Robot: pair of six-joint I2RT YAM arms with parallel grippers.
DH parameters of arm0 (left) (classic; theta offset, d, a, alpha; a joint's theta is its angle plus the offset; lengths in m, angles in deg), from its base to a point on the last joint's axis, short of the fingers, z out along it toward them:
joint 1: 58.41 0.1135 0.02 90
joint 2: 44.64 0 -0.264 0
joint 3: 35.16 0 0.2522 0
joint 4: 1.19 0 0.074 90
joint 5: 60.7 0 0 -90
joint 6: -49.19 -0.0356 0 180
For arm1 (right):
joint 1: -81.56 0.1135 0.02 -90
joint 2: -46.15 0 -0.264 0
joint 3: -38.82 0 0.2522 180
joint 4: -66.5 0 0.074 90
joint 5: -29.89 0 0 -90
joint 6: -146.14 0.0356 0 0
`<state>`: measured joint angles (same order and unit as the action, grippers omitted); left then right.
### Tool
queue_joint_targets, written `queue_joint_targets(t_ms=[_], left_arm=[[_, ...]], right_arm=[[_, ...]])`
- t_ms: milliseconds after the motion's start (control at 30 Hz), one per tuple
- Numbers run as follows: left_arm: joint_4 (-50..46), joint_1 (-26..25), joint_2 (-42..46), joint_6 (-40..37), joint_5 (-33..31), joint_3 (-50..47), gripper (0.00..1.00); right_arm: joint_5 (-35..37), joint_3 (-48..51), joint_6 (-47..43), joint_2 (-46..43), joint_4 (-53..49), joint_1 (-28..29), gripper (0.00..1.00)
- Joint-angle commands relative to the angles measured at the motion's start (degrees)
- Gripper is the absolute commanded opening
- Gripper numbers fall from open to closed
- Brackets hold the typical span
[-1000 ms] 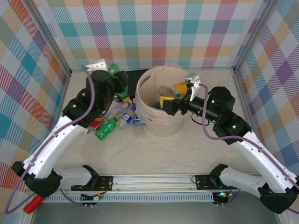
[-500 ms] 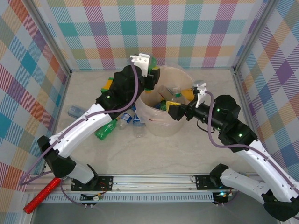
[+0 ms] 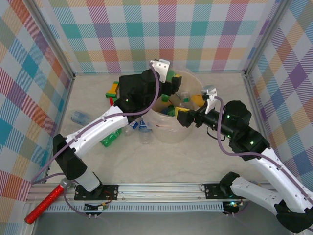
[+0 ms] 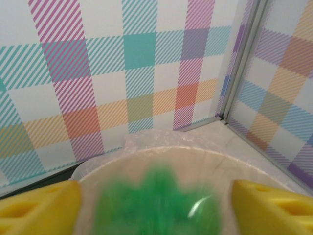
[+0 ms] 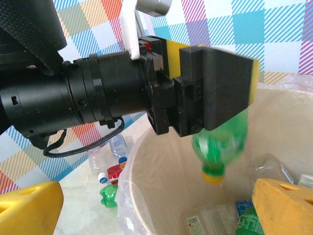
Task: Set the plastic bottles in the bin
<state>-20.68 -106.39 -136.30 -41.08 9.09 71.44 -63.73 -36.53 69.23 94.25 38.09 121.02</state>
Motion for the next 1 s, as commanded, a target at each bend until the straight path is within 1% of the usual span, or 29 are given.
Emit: queue_joint_targets(t_ms=[0, 133, 200, 333, 433, 533, 600, 733, 967], left_arm=[[2.1, -0.6, 2.1, 1.2, -1.4, -0.2, 0.93], [1.7, -0.5, 4.4, 1.5, -2.7, -1.5, 0.95], [1.5, -0.5, 5.8, 2.1, -3.7, -2.4, 0.99], [0.4, -0.6, 9.7, 3.1, -6.6, -4.8, 1.00], [-1.8, -0.3, 12.8, 4.3, -9.3, -6.4, 1.00], [-5.1, 0.9, 16.3, 6.4, -11.5, -8.4, 0.99], [-8.1, 2.9, 18.7, 9.6, -11.6, -9.6, 0.99], [-16.5, 8.9, 23.4, 16.0, -9.5, -11.8, 1.00], [-26.3, 17.9, 29.4, 21.1, -7.9, -18.0, 0.99]], right_arm=[[0.0, 0.3, 0.6, -0.4, 0.9, 0.3, 0.99], [-0.4, 0.4, 0.8, -0.2, 1.2, 0.4, 0.99], [-0.8, 0.2, 0.9, 0.2, 1.2, 0.4, 0.99], [-1.8, -0.1, 1.0, 1.1, 1.8, 0.3, 0.99], [-2.7, -0.4, 1.3, 1.8, 2.5, 0.4, 0.99], [-4.1, -0.8, 1.6, 2.7, 3.3, 0.4, 0.99], [-4.8, -1.2, 1.9, 3.6, 3.7, 0.4, 0.99], [-6.5, -3.2, 1.4, 5.9, 3.1, 0.4, 0.99], [-9.5, -5.5, 1.7, 9.4, 3.7, 0.7, 0.99]])
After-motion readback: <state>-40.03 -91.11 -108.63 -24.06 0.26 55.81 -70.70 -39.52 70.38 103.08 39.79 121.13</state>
